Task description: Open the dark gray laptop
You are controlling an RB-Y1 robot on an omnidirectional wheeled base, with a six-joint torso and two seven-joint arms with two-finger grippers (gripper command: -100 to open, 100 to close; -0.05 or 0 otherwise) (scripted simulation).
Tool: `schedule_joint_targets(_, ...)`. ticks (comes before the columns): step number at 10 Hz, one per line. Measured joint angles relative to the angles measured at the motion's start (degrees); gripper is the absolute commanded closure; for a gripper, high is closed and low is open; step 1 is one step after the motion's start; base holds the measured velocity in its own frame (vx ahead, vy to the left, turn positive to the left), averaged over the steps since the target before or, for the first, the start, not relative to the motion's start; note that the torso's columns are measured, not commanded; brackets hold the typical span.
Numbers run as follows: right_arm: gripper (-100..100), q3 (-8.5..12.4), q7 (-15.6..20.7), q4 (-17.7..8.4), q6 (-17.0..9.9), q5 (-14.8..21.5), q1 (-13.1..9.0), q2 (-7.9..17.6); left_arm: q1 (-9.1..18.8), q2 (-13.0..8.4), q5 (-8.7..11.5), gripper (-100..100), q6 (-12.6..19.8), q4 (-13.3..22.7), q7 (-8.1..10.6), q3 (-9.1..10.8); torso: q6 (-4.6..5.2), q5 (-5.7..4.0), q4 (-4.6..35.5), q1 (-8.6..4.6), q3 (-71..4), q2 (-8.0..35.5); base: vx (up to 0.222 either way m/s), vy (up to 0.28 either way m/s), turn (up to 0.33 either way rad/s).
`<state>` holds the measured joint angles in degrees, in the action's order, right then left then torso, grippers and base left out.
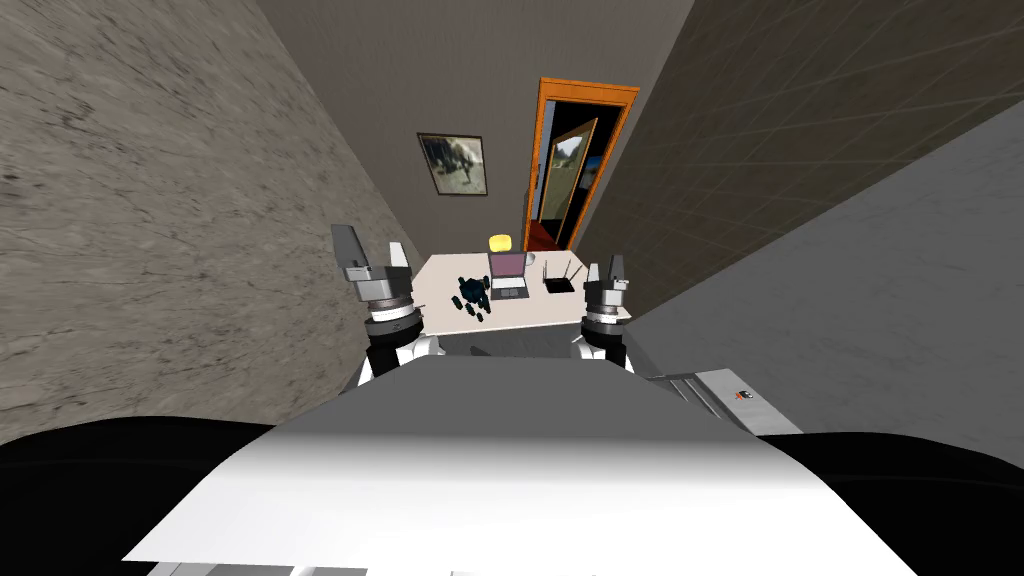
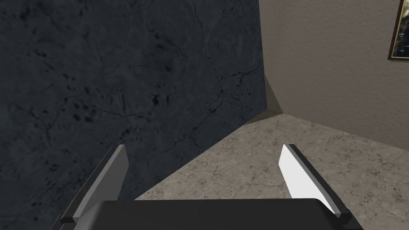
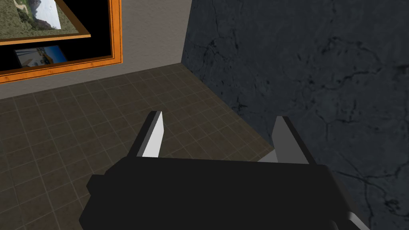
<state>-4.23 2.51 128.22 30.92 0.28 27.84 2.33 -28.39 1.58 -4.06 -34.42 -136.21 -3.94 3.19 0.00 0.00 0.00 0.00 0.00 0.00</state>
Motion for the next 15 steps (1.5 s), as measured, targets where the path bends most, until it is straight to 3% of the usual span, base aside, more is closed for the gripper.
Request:
schedule_joint_targets(2,0,0.00,0.00,0.00,0.00,0.00,0.00,0.00,0.00,0.00,0.00,0,0.00,0.00,0.00,0.00,0.00,0.00,6.00,0.00,-12.00,5.97,0.000,0.000,0.000)
schedule_joint_targets(9,0,0.00,0.00,0.02,0.01,0.00,0.00,0.00,0.00,0.00,0.00,0,0.00,-0.02,0.00,0.00,0.00,0.00,35.37,0.00,-70.73,35.39,0.000,0.000,0.000)
schedule_joint_targets(10,-100,0.00,0.00,0.02,0.01,0.00,0.00,0.00,0.00,0.00,0.00,0,0.00,-0.02,0.00,0.00,0.00,0.00,39.60,0.00,-79.19,39.62,-0.001,0.020,0.158)
schedule_joint_targets(12,-100,0.06,-0.33,-1.74,-0.81,1.86,-0.87,2.31,0.00,0.00,0.00,0,0.00,0.01,0.00,-0.01,0.00,0.03,42.06,0.09,-84.25,42.09,-0.011,0.040,0.162)
schedule_joint_targets(15,-100,0.35,-1.37,-5.61,-1.68,5.63,-2.12,6.26,0.00,0.01,0.00,0,0.00,0.01,0.00,-0.01,0.00,0.01,42.28,0.04,-84.56,42.29,-0.014,0.059,0.201)
